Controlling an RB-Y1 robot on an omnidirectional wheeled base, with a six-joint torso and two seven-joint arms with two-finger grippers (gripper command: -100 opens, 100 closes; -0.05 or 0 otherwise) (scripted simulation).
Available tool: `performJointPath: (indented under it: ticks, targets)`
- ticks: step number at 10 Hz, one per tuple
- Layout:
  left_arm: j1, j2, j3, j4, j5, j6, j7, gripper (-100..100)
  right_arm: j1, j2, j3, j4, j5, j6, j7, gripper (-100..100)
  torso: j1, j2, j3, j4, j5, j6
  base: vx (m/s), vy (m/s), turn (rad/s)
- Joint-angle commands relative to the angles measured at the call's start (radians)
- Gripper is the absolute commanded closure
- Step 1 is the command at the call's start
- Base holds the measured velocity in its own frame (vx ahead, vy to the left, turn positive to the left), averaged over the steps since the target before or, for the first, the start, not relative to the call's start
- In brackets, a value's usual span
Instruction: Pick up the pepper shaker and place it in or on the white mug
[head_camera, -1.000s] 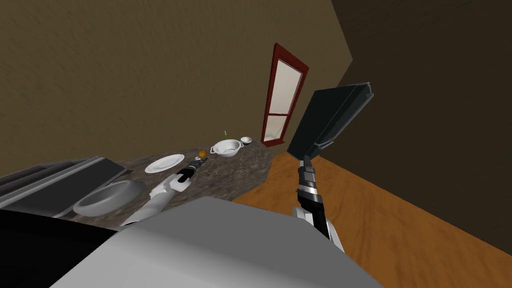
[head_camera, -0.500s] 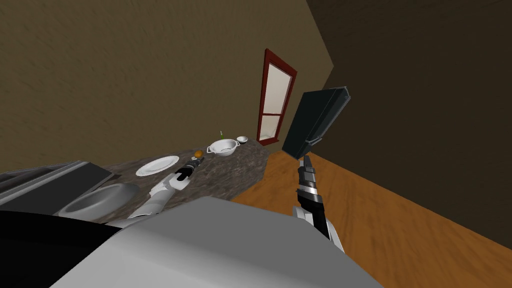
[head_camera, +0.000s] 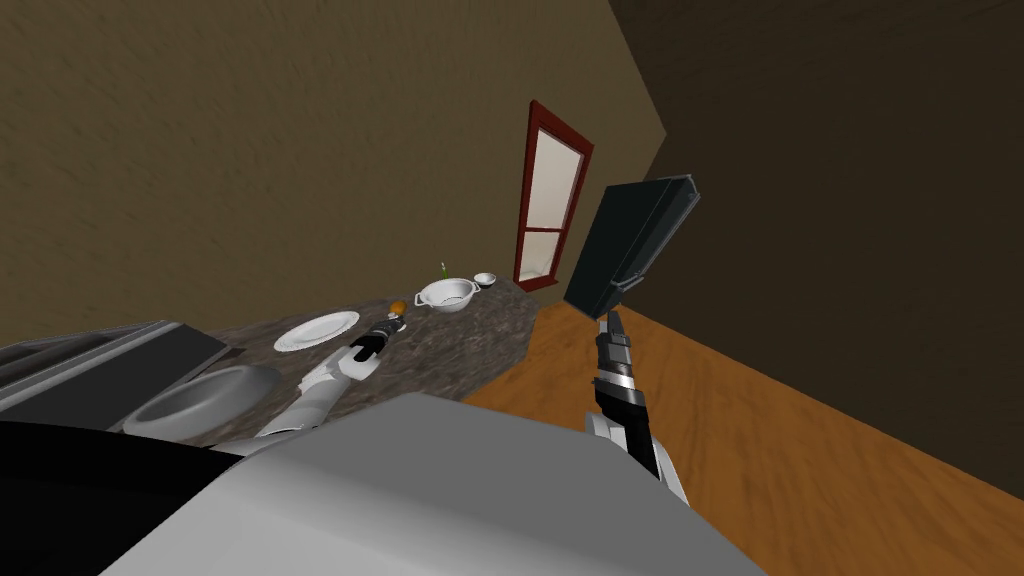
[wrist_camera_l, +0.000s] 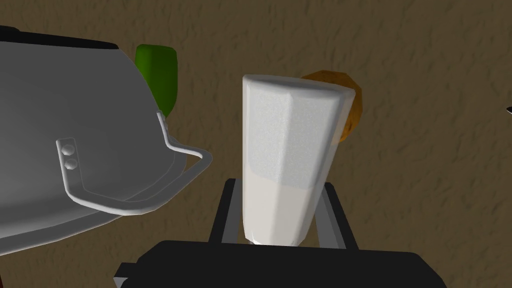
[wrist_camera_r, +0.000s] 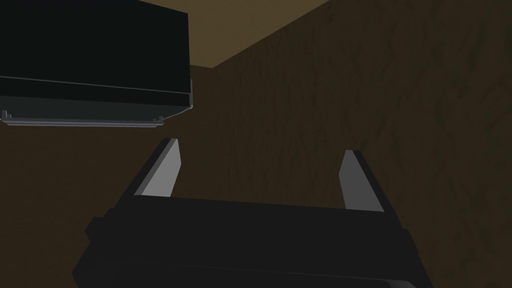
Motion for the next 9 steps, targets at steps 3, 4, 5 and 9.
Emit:
performJointPath:
  ticks: [3, 4, 5, 9]
  targets:
    - [0.05, -0.003, -0.052, -0.082, 0.001, 0.001, 0.017, 100, 0.0, 0.0, 0.0, 0.0, 0.0, 0.0, 0.0, 0, 0.001, -0.002, -0.001, 0.0, 0.0, -0.004, 0.067, 0.009, 0.238]
    - [0.069, -0.004, -0.073, -0.106, 0.001, 0.003, 0.025, 100, 0.001, 0.0, 0.0, 0.0, 0.0, 0.0, 0.0, 0, 0.001, -0.006, -0.003, -0.001, 0.0, -0.003, 0.151, 0.003, 0.261]
    - [0.069, -0.004, -0.073, -0.117, 0.001, 0.003, 0.025, 100, 0.0, 0.0, 0.0, 0.0, 0.0, 0.0, 0.0, 0, 0.001, -0.008, -0.005, -0.002, 0.0, -0.001, 0.092, -0.01, 0.055]
    - [0.109, -0.007, -0.117, -0.186, 0.002, 0.008, 0.039, 100, 0.0, 0.0, 0.0, 0.0, 0.0, 0.0, 0.0, 0, 0.0, -0.004, -0.002, -0.001, 0.0, 0.0, 0.058, -0.006, 0.118]
